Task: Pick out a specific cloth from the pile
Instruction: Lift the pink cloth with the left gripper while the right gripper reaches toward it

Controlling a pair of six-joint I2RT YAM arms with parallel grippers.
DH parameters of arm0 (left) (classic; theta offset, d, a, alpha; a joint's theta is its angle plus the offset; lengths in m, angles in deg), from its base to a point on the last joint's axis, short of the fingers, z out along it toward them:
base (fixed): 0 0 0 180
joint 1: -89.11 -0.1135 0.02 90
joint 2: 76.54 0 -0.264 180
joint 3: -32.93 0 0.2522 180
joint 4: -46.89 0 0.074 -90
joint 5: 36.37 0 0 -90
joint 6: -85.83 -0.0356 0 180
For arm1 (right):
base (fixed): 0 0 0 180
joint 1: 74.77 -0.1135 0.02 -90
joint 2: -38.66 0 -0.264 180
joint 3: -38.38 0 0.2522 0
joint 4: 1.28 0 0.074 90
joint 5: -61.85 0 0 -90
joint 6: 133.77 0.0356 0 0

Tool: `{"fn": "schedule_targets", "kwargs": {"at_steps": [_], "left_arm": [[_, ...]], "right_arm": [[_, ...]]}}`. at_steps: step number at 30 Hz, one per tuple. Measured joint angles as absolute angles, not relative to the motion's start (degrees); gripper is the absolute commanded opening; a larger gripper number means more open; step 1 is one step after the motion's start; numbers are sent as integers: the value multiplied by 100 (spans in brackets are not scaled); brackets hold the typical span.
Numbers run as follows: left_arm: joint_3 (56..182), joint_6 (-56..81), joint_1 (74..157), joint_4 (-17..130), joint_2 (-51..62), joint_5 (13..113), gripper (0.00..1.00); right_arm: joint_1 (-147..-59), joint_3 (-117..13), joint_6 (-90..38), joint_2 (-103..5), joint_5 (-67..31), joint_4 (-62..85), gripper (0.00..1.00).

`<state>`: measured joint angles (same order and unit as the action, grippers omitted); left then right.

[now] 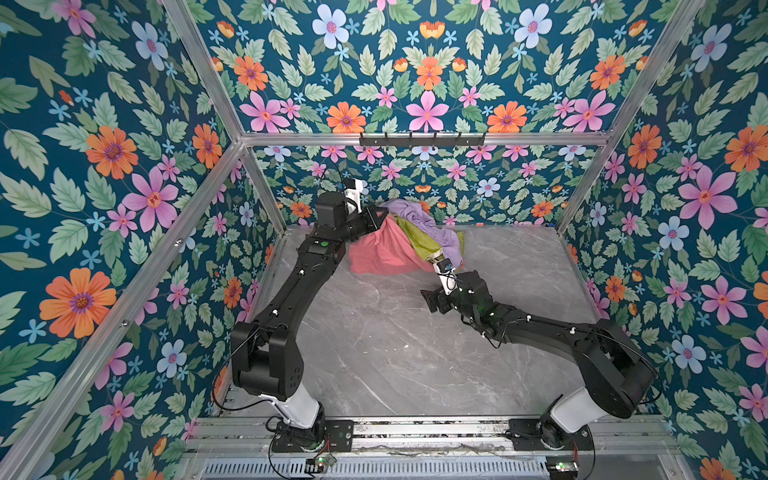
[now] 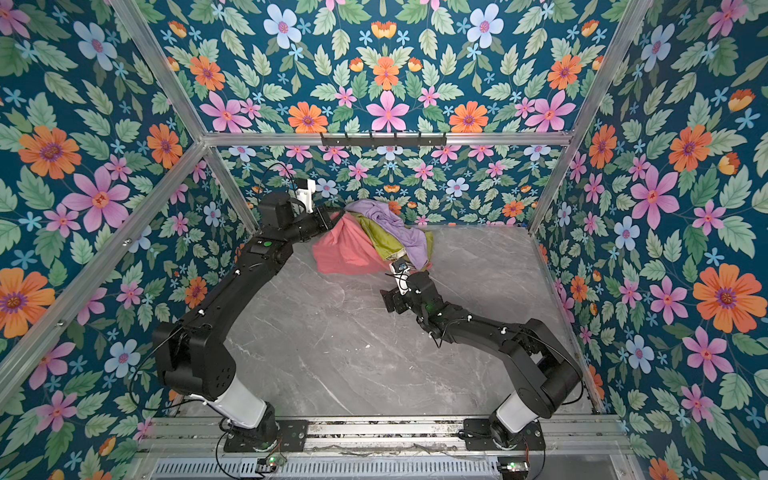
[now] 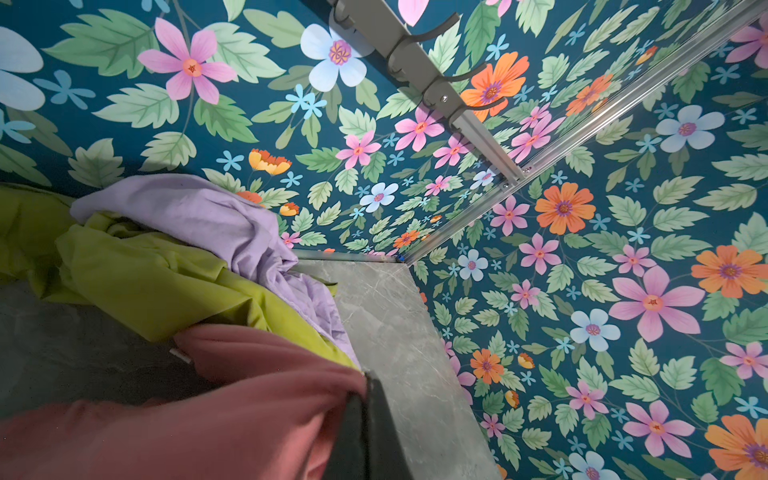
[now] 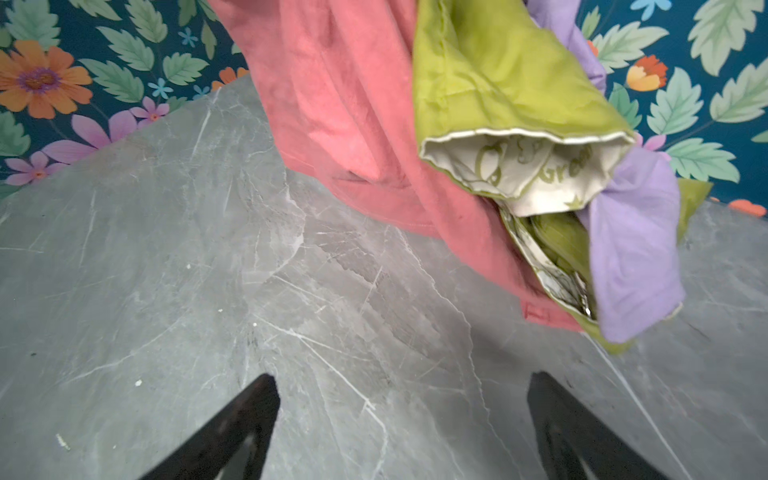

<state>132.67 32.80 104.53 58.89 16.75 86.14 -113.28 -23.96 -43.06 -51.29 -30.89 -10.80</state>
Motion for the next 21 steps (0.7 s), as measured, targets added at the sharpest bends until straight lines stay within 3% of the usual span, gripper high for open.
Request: {"fn": "schedule_targets", "kwargs": {"at_steps": [10, 21], "left_arm": [[13273, 3293, 10496, 5891, 1658, 8647, 0], [13243, 3291, 10505, 5889, 1621, 8653, 0]], "right_arm": [[-11328, -2562, -5360, -5536, -2425, -2243, 73], [-11328, -3182, -6558, -6506, -1933, -3308, 69]]}}
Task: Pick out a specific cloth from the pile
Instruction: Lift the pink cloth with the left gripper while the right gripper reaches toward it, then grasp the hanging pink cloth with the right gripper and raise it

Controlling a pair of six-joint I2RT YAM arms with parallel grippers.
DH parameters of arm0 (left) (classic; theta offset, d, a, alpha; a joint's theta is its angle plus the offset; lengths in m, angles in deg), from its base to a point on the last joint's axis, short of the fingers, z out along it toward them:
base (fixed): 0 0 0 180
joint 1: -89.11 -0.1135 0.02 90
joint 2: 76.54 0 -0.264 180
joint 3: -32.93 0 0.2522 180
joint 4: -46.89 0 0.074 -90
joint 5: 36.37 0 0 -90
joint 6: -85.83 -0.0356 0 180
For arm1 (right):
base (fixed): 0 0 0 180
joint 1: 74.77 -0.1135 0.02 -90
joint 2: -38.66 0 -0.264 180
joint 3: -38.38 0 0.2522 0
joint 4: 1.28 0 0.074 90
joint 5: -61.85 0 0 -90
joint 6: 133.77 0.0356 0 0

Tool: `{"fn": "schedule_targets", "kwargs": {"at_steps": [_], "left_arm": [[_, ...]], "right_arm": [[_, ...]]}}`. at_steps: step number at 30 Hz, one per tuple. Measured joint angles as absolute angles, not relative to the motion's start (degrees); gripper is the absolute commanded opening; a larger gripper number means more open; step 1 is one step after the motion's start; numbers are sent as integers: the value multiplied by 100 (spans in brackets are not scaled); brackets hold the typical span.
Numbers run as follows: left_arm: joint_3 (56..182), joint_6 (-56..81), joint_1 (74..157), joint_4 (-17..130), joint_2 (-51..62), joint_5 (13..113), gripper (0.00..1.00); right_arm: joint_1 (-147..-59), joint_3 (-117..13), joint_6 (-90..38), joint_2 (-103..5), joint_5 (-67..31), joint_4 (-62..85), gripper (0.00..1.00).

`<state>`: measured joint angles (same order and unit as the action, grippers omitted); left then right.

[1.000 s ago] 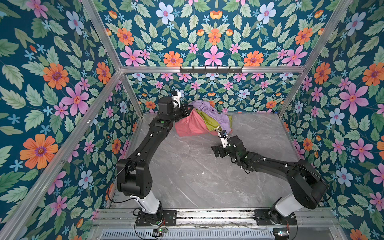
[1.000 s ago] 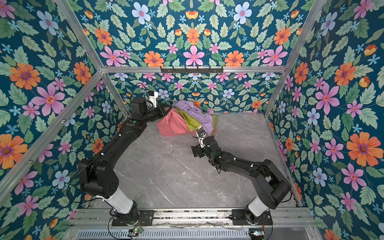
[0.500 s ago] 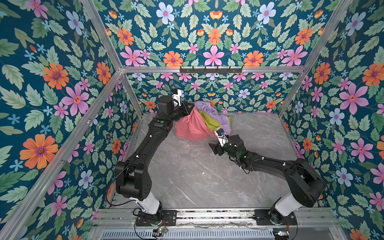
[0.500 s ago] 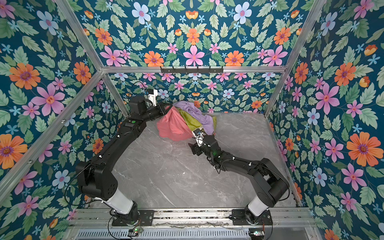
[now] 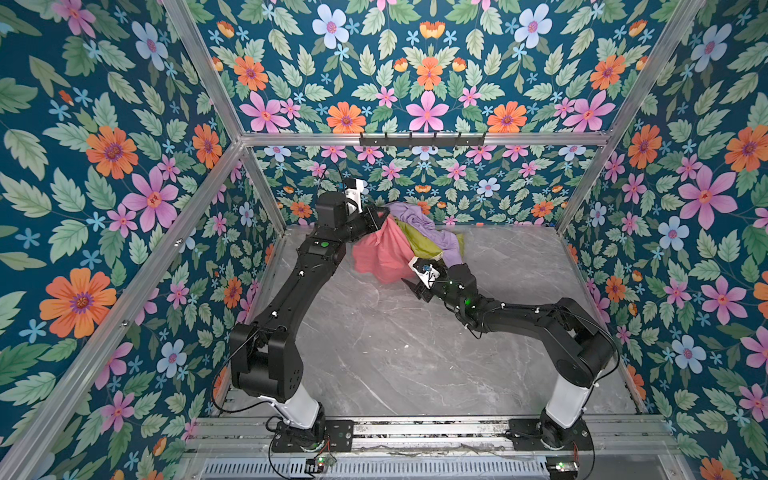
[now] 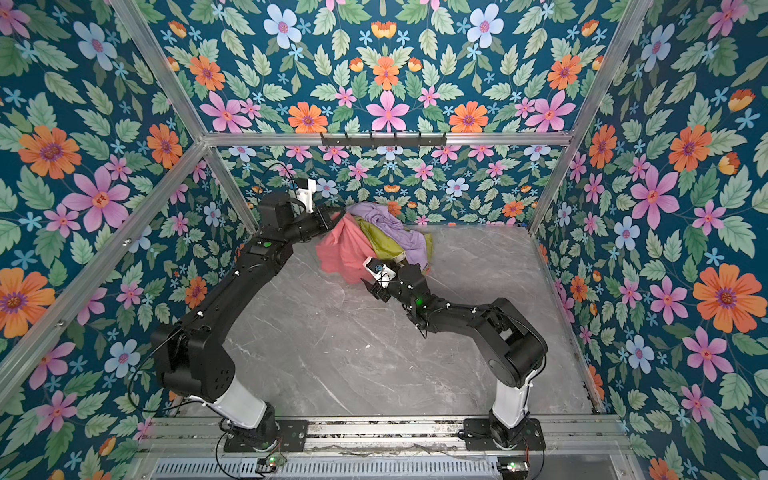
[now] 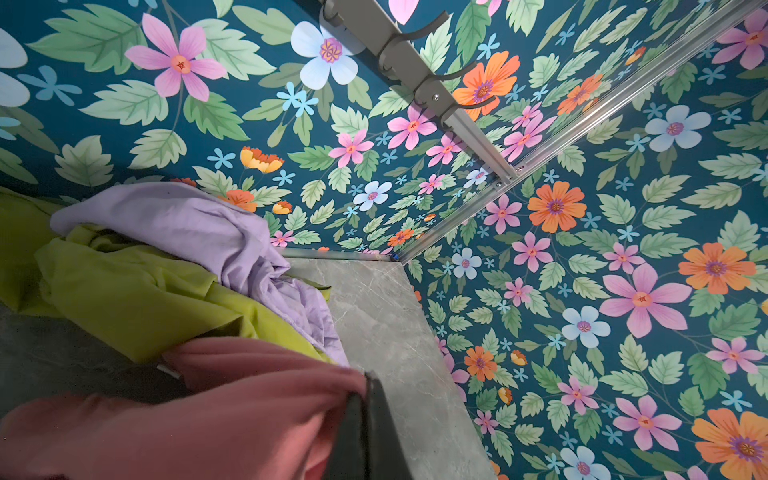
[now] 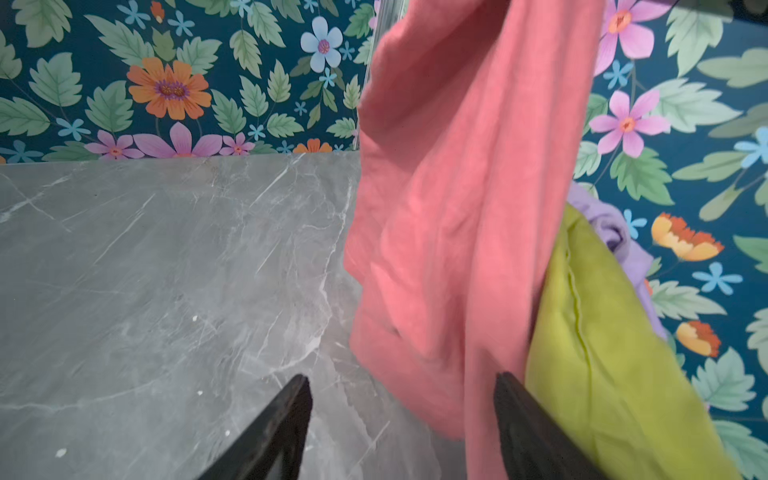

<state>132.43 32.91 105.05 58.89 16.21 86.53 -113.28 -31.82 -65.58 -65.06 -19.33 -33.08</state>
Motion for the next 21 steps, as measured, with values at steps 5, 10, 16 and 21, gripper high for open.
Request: {"fn": "schedule_targets", "kwargs": {"at_steps": [5, 10, 16, 21], "left_arm": [[13193, 3291, 10507, 5887, 1612, 8662, 0], [13138, 3291, 10507, 5863, 1595, 8675, 0], [13136, 3291, 10507, 5848, 1579, 8682, 0], [13136, 3291, 10512, 5848, 1579, 8688, 0]], "right_arm": [[-11328, -3574, -6945, -6592, -1920, -3373, 64], [-11284, -3967, -7132, -6810, -1937, -3369, 59], [-11210, -4378, -7246, -7147, -1985, -3297, 48], [-11199, -4649, -7307, -7350, -1981, -3222, 28]]}}
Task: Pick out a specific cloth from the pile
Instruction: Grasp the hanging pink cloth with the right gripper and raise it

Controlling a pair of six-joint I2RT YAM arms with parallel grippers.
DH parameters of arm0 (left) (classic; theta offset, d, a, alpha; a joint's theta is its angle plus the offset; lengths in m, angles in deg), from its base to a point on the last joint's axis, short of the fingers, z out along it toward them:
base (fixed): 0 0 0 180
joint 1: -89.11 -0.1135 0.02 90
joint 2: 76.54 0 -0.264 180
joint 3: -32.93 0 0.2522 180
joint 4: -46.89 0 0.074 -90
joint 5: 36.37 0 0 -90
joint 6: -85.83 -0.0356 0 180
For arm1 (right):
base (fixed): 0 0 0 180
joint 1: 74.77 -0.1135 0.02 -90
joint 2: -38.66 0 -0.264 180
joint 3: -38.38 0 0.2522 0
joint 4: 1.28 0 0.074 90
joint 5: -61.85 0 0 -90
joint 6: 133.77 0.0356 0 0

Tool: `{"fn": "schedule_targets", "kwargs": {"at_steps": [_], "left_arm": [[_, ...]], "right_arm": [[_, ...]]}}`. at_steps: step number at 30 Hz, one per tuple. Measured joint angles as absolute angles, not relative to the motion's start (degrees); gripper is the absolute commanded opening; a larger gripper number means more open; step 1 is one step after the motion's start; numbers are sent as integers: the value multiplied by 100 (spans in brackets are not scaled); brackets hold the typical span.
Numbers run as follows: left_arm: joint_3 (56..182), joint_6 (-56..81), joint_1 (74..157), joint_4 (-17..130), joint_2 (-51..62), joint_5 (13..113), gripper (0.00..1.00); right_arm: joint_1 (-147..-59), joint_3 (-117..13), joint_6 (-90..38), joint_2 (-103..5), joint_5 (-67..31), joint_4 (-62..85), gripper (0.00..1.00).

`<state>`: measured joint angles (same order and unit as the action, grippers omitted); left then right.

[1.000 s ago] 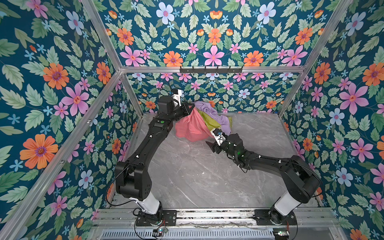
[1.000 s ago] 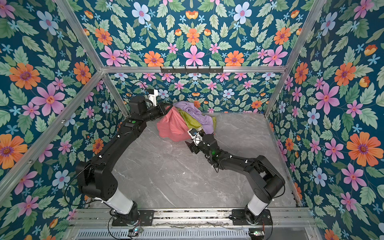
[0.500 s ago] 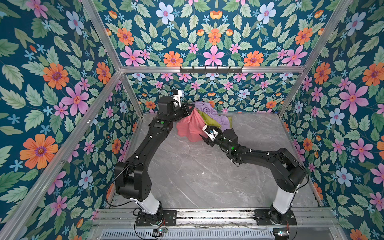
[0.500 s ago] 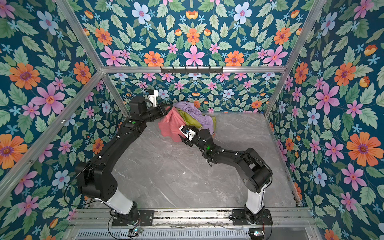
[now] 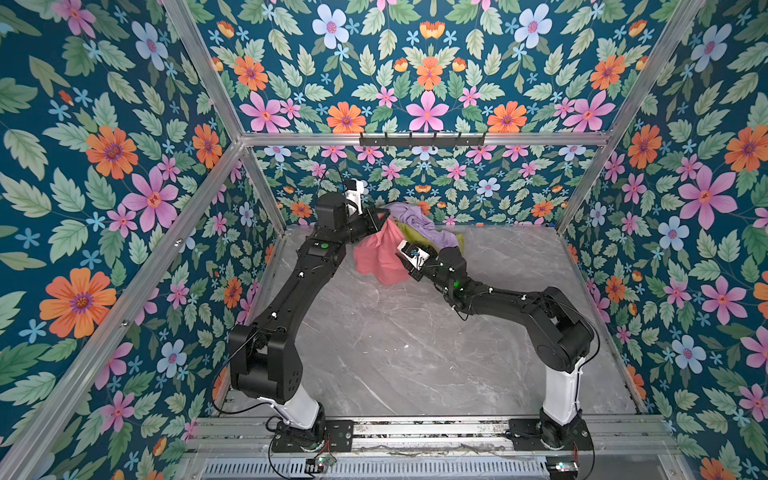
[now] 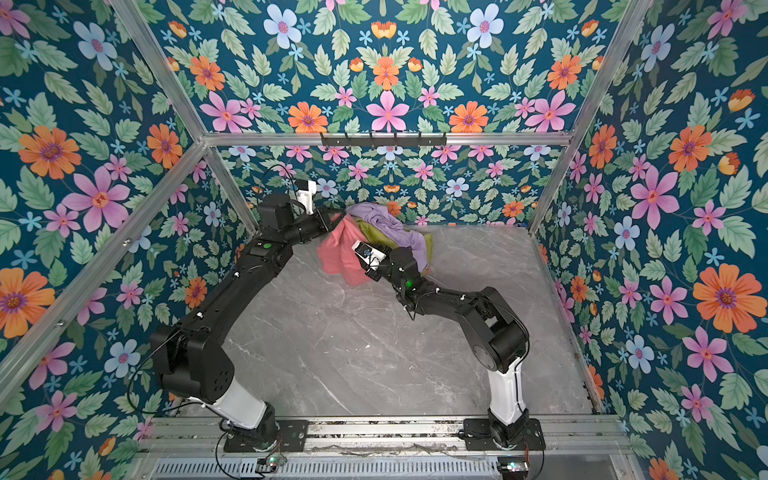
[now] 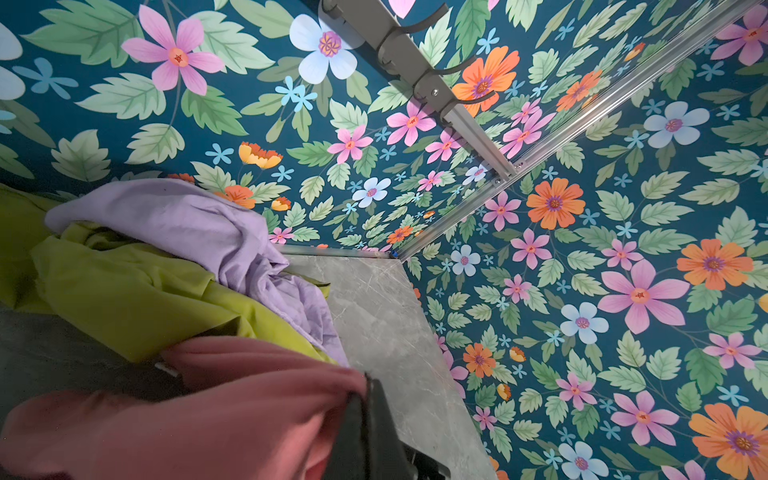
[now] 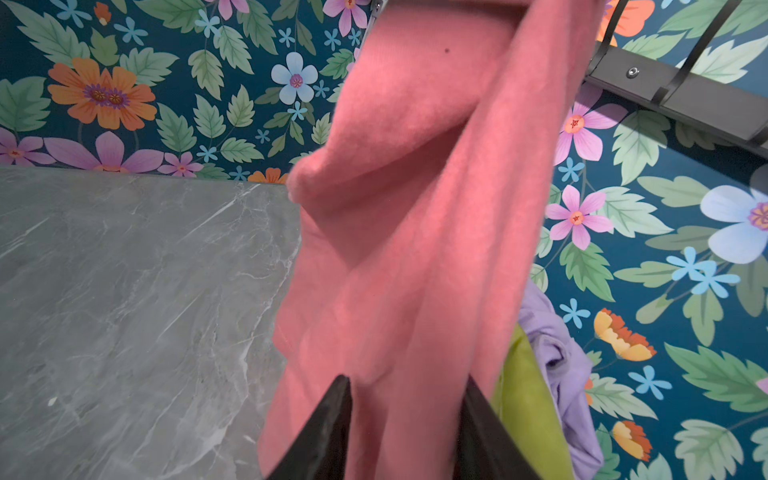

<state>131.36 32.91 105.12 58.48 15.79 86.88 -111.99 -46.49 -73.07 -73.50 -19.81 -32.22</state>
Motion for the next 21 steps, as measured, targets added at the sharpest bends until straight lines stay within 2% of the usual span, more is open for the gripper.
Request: {"fn": "schedule_targets", "kwargs": {"at_steps": [3, 8, 21], "left_arm": [[13136, 3291, 10512, 5848, 1579, 8690, 0], [13136, 3291, 10512, 5848, 1579, 8693, 0], [13101, 3291, 10512, 5638, 1614, 8699, 0]], "right_arm": [[-11179, -4765, -7371, -7437, -1994, -3205, 14], [-11179, -4835, -7388, -7483, -2086, -3159, 0], [-11179, -4992, -7399, -7282, -2156, -3002, 0]]}}
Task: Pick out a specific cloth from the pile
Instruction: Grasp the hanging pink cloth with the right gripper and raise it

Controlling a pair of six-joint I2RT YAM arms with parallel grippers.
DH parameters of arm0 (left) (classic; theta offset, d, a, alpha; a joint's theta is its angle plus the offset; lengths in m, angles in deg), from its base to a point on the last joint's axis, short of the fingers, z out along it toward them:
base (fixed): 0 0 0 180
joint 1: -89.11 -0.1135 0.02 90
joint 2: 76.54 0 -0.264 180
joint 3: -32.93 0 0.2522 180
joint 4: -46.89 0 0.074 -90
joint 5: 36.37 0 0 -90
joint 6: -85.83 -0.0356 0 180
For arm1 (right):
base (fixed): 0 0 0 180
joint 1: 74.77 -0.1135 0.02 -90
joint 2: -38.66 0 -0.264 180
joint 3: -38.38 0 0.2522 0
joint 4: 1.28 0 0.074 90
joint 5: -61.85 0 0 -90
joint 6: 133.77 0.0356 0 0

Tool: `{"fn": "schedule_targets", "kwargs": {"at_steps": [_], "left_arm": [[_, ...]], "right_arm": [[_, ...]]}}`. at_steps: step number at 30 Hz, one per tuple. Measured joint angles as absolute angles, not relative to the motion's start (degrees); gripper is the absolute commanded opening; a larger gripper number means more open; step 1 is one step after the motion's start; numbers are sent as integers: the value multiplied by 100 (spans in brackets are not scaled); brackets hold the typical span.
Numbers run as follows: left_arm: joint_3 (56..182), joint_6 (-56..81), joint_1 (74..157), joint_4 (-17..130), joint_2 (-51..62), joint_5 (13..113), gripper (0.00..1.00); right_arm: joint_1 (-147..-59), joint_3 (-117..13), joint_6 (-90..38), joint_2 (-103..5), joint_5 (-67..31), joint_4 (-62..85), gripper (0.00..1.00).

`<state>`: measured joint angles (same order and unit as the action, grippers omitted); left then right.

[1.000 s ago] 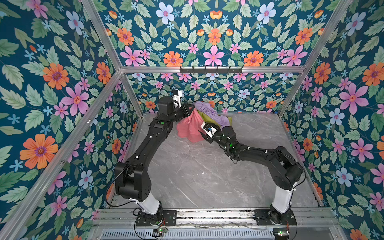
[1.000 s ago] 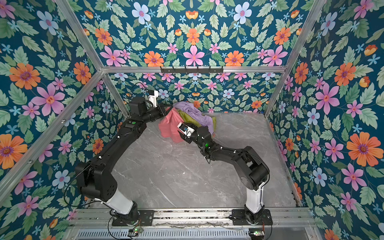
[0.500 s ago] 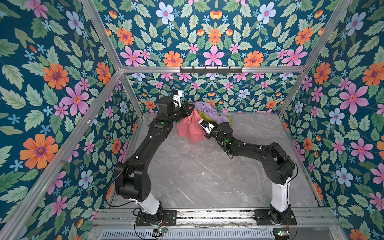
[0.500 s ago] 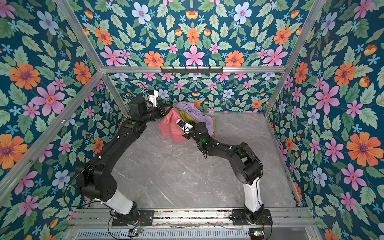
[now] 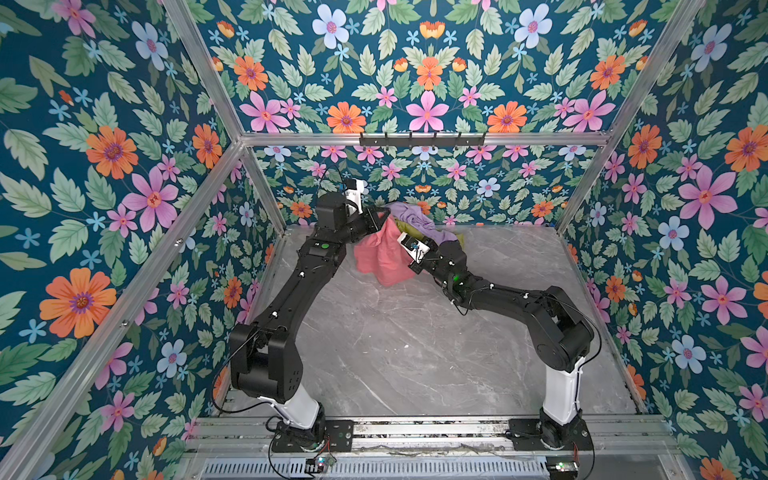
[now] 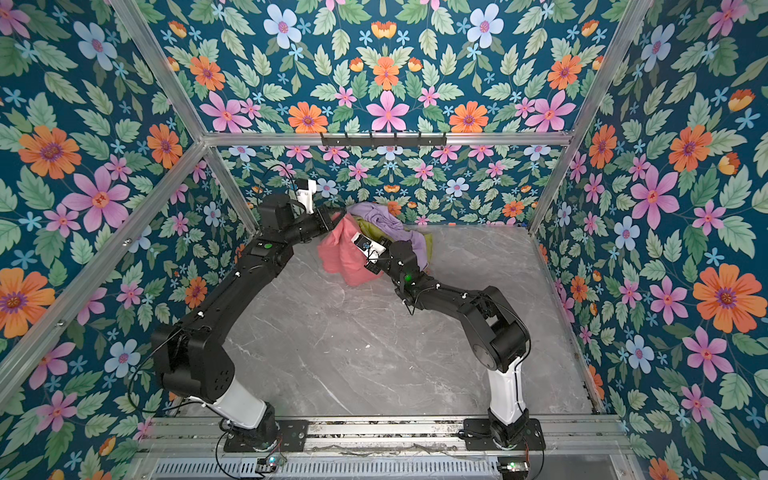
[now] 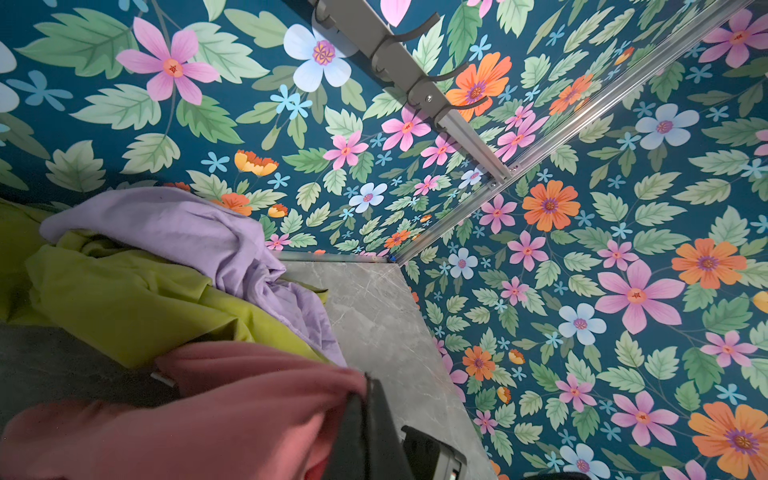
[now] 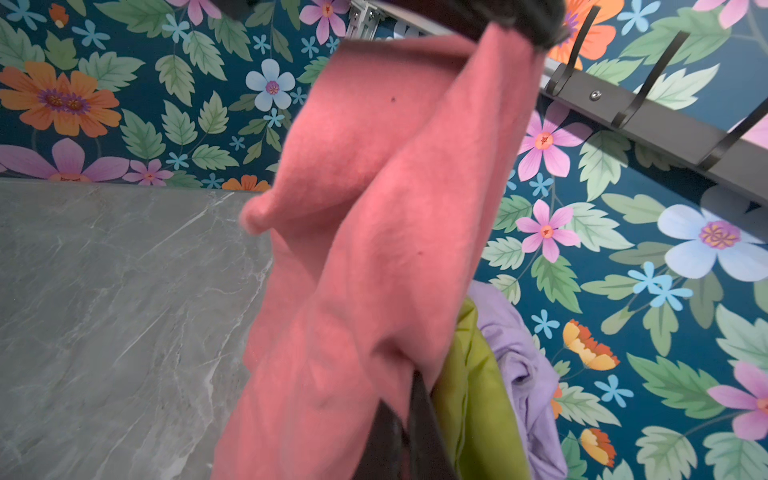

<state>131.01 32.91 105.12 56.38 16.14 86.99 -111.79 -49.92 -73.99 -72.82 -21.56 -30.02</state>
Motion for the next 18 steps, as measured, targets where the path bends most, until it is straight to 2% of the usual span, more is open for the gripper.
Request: {"fn": "schedule_targets", "kwargs": {"at_steps": [18], "left_arm": [[13061, 3312, 10512, 5544, 1533, 8771, 0]], "right_arm": [[-11179, -5132, -7546, -6865, -2193, -2783, 0]]}}
